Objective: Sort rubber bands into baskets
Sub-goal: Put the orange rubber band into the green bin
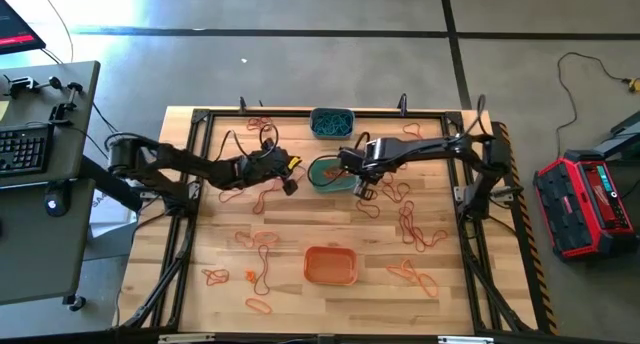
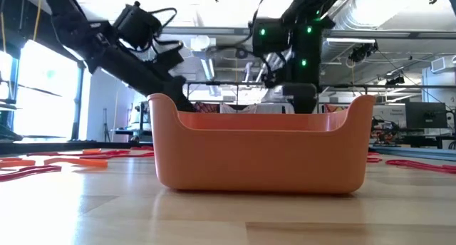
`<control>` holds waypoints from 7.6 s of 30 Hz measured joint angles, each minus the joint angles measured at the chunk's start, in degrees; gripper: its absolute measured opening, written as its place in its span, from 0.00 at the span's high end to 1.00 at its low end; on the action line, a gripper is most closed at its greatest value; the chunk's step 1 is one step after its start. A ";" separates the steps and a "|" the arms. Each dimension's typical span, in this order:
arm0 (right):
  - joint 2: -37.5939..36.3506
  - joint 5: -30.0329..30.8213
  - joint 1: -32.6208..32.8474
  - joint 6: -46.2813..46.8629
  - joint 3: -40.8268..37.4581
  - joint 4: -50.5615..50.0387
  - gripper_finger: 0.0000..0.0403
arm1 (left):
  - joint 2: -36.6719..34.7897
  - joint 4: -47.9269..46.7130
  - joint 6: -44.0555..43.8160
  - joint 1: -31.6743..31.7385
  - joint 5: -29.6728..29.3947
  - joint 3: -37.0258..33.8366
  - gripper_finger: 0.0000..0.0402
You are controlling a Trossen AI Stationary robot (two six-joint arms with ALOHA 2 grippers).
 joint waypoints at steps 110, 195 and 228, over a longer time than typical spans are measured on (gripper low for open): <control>-18.10 25.78 17.93 1.13 -29.70 49.14 1.00 | 15.44 -35.64 15.88 0.95 11.54 31.58 0.98; -15.52 18.47 19.43 10.95 -29.70 41.96 1.00 | -1.91 -73.85 6.08 17.03 5.42 10.84 0.71; -15.52 18.44 19.43 10.97 -29.70 42.00 1.00 | -5.68 -80.29 13.68 15.19 4.00 12.79 0.85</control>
